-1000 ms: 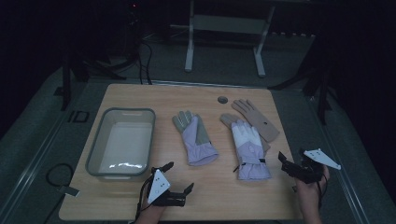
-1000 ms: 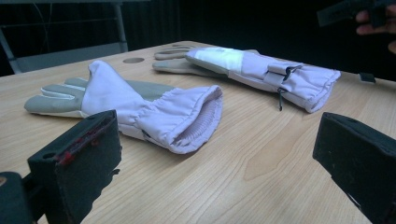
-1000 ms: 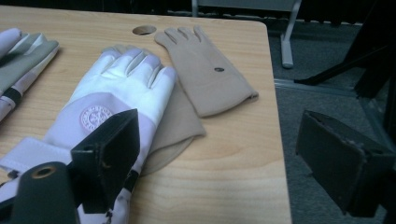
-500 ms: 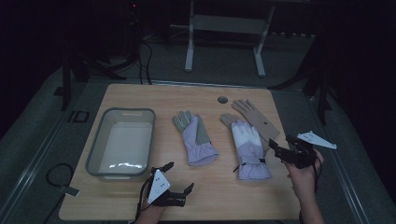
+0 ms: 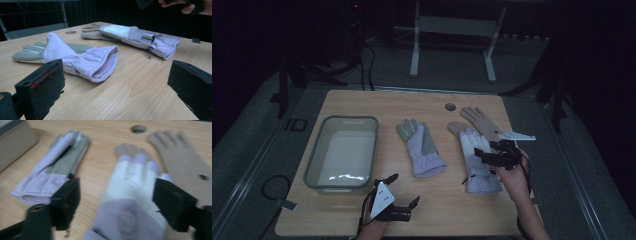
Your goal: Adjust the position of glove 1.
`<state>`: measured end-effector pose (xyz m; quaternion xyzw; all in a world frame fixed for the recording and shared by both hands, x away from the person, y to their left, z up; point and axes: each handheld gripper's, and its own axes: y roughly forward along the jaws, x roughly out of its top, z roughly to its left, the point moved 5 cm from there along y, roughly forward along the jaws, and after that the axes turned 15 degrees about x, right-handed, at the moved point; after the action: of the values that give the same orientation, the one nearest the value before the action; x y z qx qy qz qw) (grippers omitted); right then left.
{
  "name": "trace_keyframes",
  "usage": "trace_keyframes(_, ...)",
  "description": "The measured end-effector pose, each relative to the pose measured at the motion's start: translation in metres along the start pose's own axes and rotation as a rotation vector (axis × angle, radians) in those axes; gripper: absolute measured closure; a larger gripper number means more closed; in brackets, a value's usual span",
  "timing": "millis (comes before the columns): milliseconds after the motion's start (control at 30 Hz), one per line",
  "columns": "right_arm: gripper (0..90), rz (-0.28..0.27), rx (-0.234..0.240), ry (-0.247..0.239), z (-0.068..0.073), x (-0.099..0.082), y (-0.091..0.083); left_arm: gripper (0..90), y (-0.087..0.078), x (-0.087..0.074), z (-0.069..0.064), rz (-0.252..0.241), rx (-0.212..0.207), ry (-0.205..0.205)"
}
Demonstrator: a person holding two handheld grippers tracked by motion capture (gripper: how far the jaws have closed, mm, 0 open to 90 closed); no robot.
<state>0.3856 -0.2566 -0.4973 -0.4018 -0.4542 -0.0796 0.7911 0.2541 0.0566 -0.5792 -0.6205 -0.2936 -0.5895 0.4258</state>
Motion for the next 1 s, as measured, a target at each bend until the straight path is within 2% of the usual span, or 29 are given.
trace_keyframes(33,15.0,0.015,0.001,-0.007,0.003,0.002,0.006,1.2,0.0,0.0,0.0,-0.001,-0.001,-0.003)
trace_keyframes(67,15.6,0.038,0.03,-0.017,0.009,0.004,0.016,1.2,0.0,0.0,0.0,-0.001,-0.002,-0.005)
trace_keyframes(200,38.0,0.055,0.034,-0.043,0.014,0.007,0.037,1.2,0.0,0.0,0.0,-0.002,-0.006,-0.002)
trace_keyframes(267,43.1,0.071,0.062,-0.034,0.016,0.008,0.046,1.2,0.0,0.0,0.0,-0.003,-0.005,-0.002)
trace_keyframes(300,48.2,0.083,0.062,-0.038,0.018,0.01,0.052,1.2,0.0,0.0,0.0,-0.003,-0.005,-0.001)
trace_keyframes(333,49.1,0.099,0.094,-0.039,0.022,0.012,0.061,1.2,0.0,0.0,0.0,-0.001,-0.005,-0.002)
trace_keyframes(400,49.3,0.102,0.093,-0.046,0.024,0.014,0.064,1.2,0.0,0.0,0.0,-0.001,-0.006,-0.002)
trace_keyframes(500,49.0,0.136,0.127,-0.071,0.036,0.02,0.083,1.2,0.0,0.0,0.0,0.0,-0.006,0.002)
trace_keyframes(567,49.0,0.146,0.133,-0.076,0.038,0.021,0.086,1.2,0.0,0.0,0.0,-0.001,-0.007,0.002)
trace_keyframes(767,43.5,0.199,0.148,-0.114,0.049,0.029,0.113,1.2,0.0,0.0,0.0,0.0,-0.01,-0.003)
trace_keyframes(1000,45.3,0.242,0.157,-0.175,0.061,0.037,0.144,1.2,0.0,0.0,0.0,-0.002,-0.015,0.007)
